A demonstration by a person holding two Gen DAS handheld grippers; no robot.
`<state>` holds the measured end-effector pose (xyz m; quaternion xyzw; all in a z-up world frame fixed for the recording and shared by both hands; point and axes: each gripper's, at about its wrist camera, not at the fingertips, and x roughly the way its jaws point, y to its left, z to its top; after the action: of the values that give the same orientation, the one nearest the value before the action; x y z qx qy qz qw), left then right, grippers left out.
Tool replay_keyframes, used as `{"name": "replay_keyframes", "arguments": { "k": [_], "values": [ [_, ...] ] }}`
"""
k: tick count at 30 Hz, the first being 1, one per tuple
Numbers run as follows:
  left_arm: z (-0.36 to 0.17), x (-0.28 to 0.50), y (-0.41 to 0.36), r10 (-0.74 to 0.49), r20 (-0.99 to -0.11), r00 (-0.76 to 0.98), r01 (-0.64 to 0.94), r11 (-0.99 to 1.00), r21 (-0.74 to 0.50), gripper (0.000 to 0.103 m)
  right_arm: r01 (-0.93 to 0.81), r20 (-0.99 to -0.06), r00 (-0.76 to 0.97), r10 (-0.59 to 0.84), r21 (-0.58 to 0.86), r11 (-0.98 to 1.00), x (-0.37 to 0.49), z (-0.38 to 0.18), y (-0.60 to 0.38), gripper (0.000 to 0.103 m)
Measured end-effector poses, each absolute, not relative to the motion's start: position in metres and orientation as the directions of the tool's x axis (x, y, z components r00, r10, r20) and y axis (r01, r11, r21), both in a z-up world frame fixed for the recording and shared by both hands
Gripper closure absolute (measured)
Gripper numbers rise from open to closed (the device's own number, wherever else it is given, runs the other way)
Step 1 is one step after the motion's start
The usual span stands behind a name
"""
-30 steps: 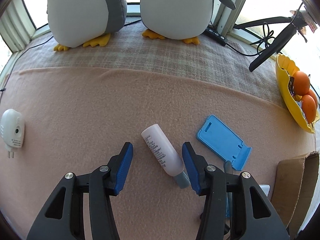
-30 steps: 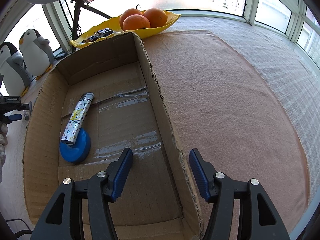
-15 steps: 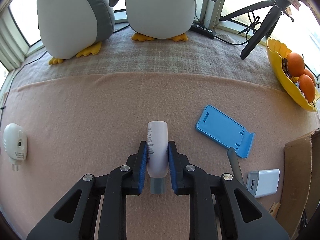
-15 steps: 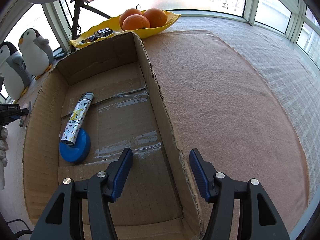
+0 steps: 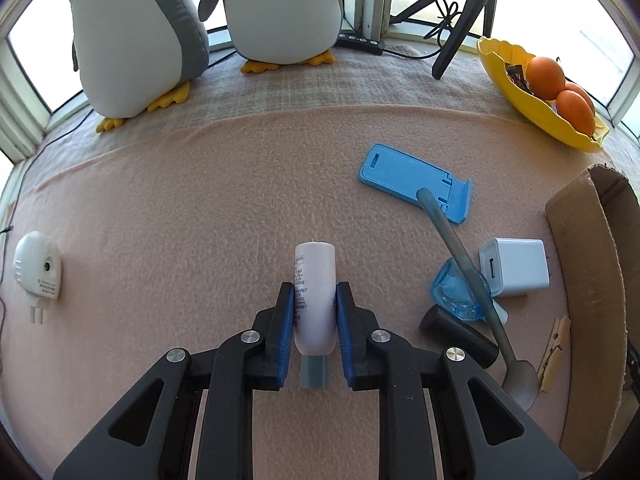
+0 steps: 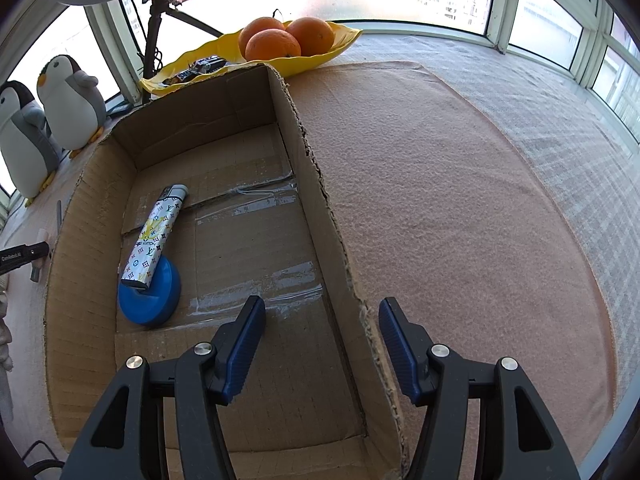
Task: Organize rigid objects
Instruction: 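Carry the lotion bottle into the box and open the left gripper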
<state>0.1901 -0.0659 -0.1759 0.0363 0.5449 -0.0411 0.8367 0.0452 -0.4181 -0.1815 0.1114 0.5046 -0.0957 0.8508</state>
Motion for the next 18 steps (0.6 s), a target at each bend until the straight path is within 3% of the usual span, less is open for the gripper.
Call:
{"name": "replay_keyframes", "arguments": {
  "k": [18],
  "values": [
    [-0.098,0.127,-0.133,-0.237,-0.849,0.473,0.351,0.934,-0.065,0.084,0.275,-0.879,0.474,-0.054,0.089,0.957,0.045,-0.181,-0.417,0.048]
  ]
}}
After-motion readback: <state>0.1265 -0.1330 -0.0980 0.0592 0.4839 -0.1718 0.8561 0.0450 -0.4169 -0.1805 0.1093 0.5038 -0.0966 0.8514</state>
